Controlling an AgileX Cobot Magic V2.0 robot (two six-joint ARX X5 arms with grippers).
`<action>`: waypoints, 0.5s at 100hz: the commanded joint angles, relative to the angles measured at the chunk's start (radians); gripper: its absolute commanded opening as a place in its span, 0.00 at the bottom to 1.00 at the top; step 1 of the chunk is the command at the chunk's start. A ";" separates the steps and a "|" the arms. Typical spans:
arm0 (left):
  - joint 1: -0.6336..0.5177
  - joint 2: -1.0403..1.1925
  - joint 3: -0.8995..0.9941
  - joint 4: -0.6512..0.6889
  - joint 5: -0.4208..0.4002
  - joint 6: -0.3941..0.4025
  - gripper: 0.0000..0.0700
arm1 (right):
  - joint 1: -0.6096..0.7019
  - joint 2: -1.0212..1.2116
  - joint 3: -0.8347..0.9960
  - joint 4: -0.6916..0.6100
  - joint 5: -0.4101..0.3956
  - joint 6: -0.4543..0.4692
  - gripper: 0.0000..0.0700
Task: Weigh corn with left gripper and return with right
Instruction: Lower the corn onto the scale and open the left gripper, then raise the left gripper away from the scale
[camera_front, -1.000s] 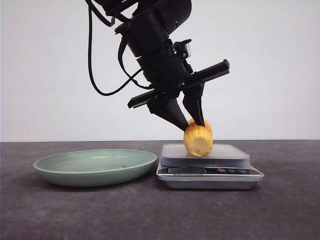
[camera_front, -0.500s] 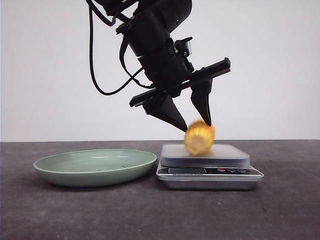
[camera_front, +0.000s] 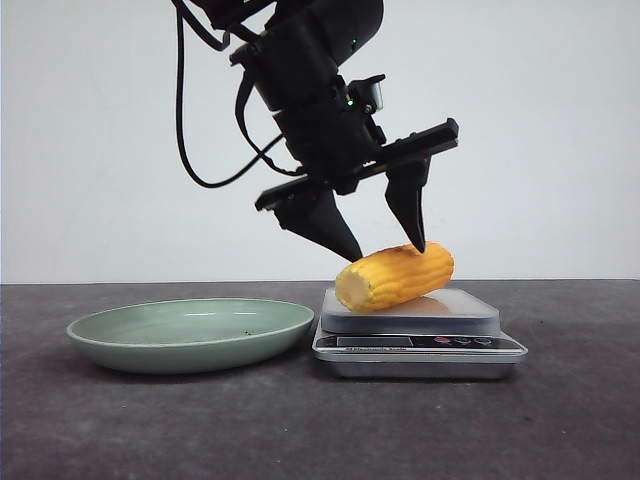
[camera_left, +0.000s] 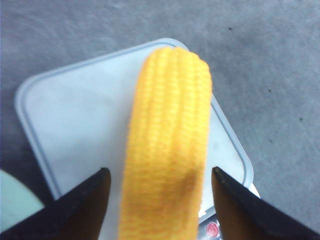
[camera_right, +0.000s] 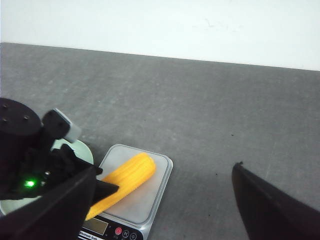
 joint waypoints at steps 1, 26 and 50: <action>-0.010 -0.058 0.031 0.008 -0.014 0.040 0.56 | 0.005 0.005 0.019 0.009 0.001 -0.004 0.79; -0.010 -0.334 0.031 -0.116 -0.115 0.147 0.56 | 0.005 0.005 0.019 0.010 0.001 -0.004 0.79; -0.010 -0.678 0.031 -0.318 -0.235 0.201 0.56 | 0.005 0.006 0.019 0.008 0.000 -0.004 0.79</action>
